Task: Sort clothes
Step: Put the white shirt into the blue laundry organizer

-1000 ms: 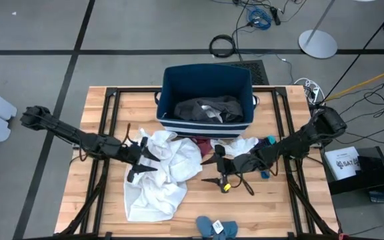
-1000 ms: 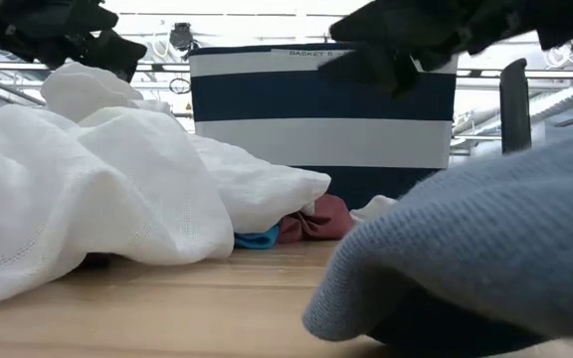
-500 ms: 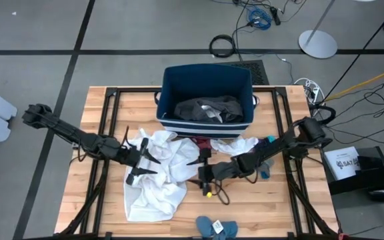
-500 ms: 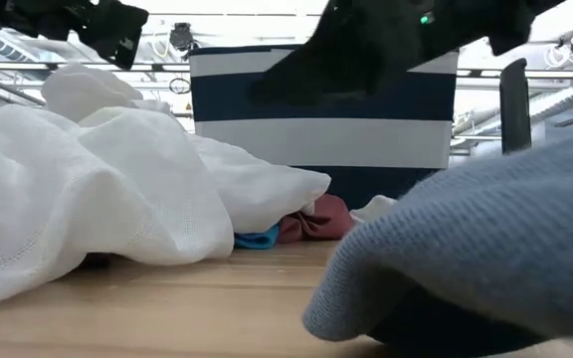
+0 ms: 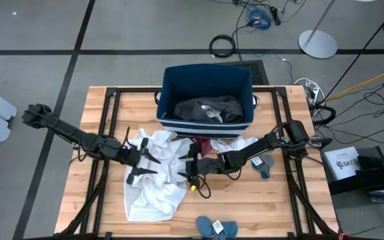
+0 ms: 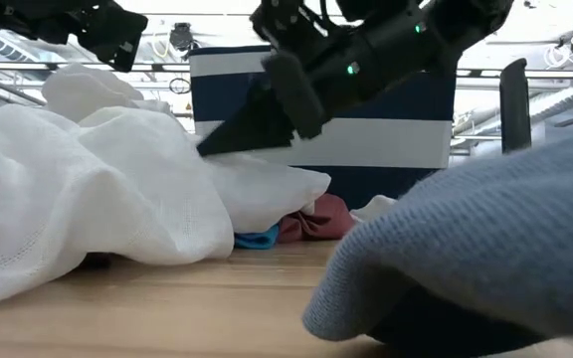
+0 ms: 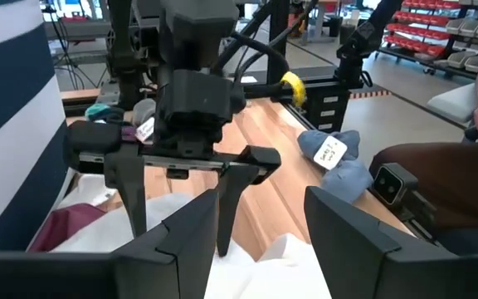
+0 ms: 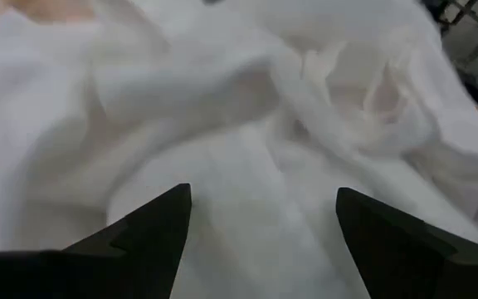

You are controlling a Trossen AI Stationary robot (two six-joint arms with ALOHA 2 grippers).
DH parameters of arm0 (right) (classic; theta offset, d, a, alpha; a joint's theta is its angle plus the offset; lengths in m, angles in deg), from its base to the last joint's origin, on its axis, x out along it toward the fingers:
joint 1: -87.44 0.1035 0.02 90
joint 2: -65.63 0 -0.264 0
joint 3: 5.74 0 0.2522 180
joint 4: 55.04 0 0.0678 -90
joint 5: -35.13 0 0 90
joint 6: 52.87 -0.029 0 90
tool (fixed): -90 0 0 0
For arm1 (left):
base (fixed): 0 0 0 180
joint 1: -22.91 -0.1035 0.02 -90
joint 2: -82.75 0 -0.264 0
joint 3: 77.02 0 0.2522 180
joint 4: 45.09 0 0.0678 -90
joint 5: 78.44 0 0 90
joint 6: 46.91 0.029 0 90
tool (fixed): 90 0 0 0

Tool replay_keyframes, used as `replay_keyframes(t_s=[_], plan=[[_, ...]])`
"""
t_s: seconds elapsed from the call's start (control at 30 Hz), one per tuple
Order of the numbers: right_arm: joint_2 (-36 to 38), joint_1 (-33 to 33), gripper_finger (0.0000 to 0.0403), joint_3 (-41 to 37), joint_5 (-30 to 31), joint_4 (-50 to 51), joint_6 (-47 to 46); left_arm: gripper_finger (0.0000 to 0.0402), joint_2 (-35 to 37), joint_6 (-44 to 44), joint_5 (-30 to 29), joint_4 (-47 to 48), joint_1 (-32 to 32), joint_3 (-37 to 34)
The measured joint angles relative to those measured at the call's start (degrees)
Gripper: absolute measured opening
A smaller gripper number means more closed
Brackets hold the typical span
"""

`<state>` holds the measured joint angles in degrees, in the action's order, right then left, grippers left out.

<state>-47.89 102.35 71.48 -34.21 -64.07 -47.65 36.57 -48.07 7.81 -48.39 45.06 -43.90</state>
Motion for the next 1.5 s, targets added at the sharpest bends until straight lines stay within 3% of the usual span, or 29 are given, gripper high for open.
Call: replay_keyframes(t_s=[0.23, 0.63, 0.83, 1.13, 1.5], plan=[[0.2, -0.3, 0.0241, 0.0, 0.7, 0.4, -0.1, 0.0189, 0.0, -2.6, 0.0, -0.4, 0.0, 0.0], [0.5, -0.8, 0.0012, 0.0, 0.1, 5.2, -0.1, 0.0189, 0.0, -2.9, 0.0, -0.4, 0.0, 0.0], [7.6, 1.1, 0.0001, -0.1, 4.1, 5.8, 2.5, 0.0189, 0.0, -3.0, 0.0, -0.4, 0.0, 0.0], [26.8, 6.9, 0.0, -0.1, 20.0, 1.3, 18.0, 0.0189, 0.0, -3.0, 0.0, -2.3, 0.0, 0.0], [43.1, 12.4, 0.0, 0.0, 21.2, -13.0, 30.5, 0.0189, 0.0, -3.0, 0.0, -9.1, 0.0, 0.0]])
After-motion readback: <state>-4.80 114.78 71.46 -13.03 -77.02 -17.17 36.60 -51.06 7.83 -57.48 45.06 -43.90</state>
